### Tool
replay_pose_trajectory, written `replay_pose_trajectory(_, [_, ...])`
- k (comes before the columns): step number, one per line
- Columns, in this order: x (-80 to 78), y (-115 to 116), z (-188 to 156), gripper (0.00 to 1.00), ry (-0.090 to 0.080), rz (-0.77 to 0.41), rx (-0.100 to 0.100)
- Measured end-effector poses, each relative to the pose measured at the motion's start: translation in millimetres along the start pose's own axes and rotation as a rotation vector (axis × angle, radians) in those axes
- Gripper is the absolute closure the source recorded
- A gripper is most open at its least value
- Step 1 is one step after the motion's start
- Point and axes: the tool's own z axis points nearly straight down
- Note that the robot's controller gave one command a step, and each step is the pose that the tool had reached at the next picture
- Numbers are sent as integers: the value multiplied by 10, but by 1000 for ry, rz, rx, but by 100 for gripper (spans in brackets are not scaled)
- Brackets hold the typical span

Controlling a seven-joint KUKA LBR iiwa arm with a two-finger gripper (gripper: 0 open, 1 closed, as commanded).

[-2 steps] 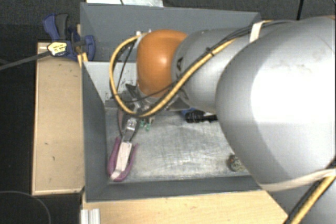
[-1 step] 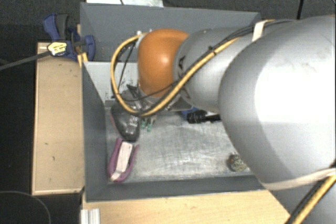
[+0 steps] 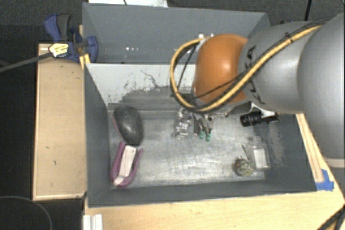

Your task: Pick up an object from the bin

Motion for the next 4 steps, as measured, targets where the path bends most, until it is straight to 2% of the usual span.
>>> replay_pose_trajectory(1, [451, -409, -353, 100, 4, 281, -1])
replay_pose_trajectory(2, [510, -441, -428, 100, 4, 301, -2])
replay_pose_trajectory(3, [524, -364, -645, 100, 0, 349, -4])
replay_pose_trajectory(4, [359, -414, 187, 100, 6, 523, 2])
